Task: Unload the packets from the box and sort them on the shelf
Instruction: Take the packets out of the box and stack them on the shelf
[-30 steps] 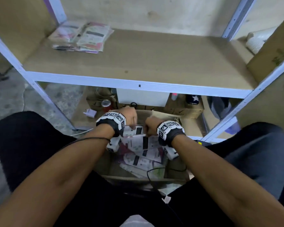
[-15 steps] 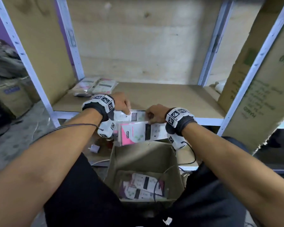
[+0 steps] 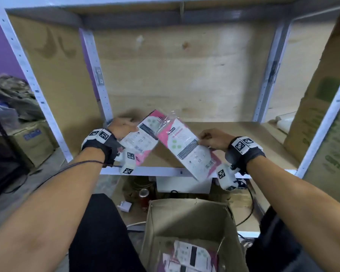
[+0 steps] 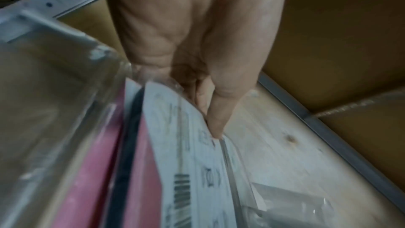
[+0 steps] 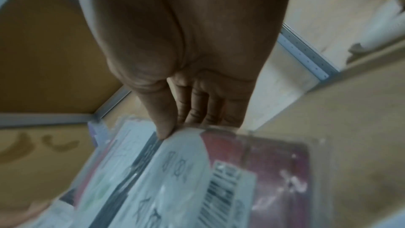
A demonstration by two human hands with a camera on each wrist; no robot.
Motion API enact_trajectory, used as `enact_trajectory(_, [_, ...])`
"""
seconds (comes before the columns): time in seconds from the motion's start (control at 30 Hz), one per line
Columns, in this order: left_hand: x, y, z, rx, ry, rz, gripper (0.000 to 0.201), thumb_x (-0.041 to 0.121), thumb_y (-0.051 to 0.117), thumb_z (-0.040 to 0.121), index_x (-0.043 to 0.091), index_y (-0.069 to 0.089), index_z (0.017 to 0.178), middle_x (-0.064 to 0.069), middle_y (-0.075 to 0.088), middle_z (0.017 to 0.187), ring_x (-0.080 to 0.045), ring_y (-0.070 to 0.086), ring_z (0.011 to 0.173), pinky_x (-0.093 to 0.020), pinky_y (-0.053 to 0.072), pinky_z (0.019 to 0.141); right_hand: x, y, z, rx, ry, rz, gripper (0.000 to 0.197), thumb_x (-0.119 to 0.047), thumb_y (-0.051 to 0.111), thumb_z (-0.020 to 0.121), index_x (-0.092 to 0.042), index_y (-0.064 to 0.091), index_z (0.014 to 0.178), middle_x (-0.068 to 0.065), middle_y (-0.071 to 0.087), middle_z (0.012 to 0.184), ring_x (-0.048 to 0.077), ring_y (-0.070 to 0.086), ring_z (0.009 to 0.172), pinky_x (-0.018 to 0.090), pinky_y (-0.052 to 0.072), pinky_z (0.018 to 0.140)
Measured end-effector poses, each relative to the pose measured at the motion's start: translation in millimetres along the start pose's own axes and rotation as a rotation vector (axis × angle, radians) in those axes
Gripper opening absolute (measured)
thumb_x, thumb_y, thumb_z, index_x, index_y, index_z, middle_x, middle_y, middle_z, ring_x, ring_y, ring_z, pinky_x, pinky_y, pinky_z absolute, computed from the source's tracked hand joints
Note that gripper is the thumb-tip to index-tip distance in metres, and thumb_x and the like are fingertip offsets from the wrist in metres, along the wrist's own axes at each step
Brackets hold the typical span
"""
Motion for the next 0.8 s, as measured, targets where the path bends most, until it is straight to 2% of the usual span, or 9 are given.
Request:
enact_trajectory(0.07, [-15,-7,14,0.033,-0.052,-0.152,0.017,0.003,0.067,0.091,0.001,0.07,0.107,-0.011,0.076,0.098,-0.034,0.064,0.112,-0.032,0.057,0.086,6,-1,17,0.068,0.048,0.18,0.012,-0.007,0.06,0.095,-0.01,0.055,0.084,0.006,0.054,0.08,0.019,0.052,0.073,0.027,0.044,0.062])
enact_trajectory(0.1, [-24,-12,21,0.069,-0.092,-0.168,0.018,0.009,0.068,0.091,0.003,0.071,0.108,-0.012,0.076,0.101,-0.032,0.066,0.108,-0.034,0.058,0.085,8,1,27,0.089,0.063,0.245,0.018,-0.005,0.059,0.095,-0.012,0.054,0.08,0.005,0.054,0.078,0.018,0.051,0.07,0.027,0.043,0.061])
enact_trajectory(0.17, [-42,-24,40,0.145,-0.178,-0.156,0.033,0.023,0.072,0.089,0.005,0.071,0.117,-0.015,0.072,0.115,-0.031,0.069,0.107,-0.045,0.055,0.095,9,8,50,0.105,0.086,0.357,0.023,-0.001,0.057,0.095,-0.012,0.053,0.075,0.006,0.053,0.072,0.017,0.051,0.063,0.025,0.042,0.056])
enact_trajectory(0.23, [-58,-32,59,0.187,-0.228,-0.216,0.044,0.025,0.073,0.088,0.002,0.065,0.126,-0.016,0.069,0.123,-0.03,0.067,0.111,-0.049,0.052,0.101,9,17,76,0.114,0.111,0.482,0.023,0.0,0.057,0.095,-0.011,0.054,0.074,0.005,0.057,0.067,0.016,0.056,0.055,0.022,0.045,0.048])
enact_trajectory(0.43, [-91,-49,112,0.167,-0.31,-0.312,0.043,0.02,0.058,0.098,-0.003,0.055,0.135,-0.022,0.061,0.134,-0.036,0.06,0.123,-0.052,0.045,0.107,-6,57,155,0.114,0.193,0.727,0.015,0.001,0.056,0.094,-0.004,0.061,0.08,0.009,0.069,0.072,0.02,0.067,0.057,0.027,0.054,0.049])
enact_trajectory(0.57, [-115,-72,143,0.196,-0.337,-0.201,0.047,0.023,0.052,0.1,-0.002,0.05,0.14,-0.025,0.052,0.142,-0.041,0.05,0.132,-0.053,0.041,0.111,-27,94,207,0.041,0.241,0.845,0.013,-0.003,0.054,0.097,0.003,0.06,0.106,0.02,0.065,0.102,0.032,0.064,0.086,0.048,0.054,0.085])
enact_trajectory(0.6, [-122,-78,150,0.202,-0.335,-0.17,0.046,0.021,0.051,0.1,-0.002,0.049,0.14,-0.026,0.05,0.144,-0.042,0.048,0.134,-0.053,0.04,0.112,-30,104,219,0.027,0.253,0.857,0.016,-0.004,0.054,0.097,0.003,0.059,0.111,0.021,0.063,0.106,0.033,0.063,0.088,0.05,0.052,0.088])
enact_trajectory(0.7, [-145,-90,175,0.211,-0.349,-0.128,0.044,0.018,0.054,0.099,-0.005,0.052,0.137,-0.027,0.052,0.142,-0.042,0.049,0.133,-0.052,0.04,0.111,-37,130,251,0.011,0.28,0.843,0.019,-0.004,0.055,0.097,0.005,0.06,0.113,0.021,0.064,0.103,0.029,0.063,0.076,0.044,0.054,0.078])
enact_trajectory(0.8, [-164,-97,192,0.229,-0.372,-0.124,0.044,0.019,0.059,0.096,-0.003,0.056,0.134,-0.026,0.056,0.139,-0.041,0.053,0.129,-0.052,0.043,0.109,-38,152,280,0.002,0.287,0.794,0.009,-0.003,0.055,0.097,0.001,0.062,0.095,0.016,0.067,0.089,0.025,0.064,0.07,0.036,0.055,0.062])
Point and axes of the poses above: each hand's wrist, its own z-axis towards the middle knuckle, its own y-axis out of the palm, x = y × z, the point moved 8 cm from there along z, towards the middle knuckle
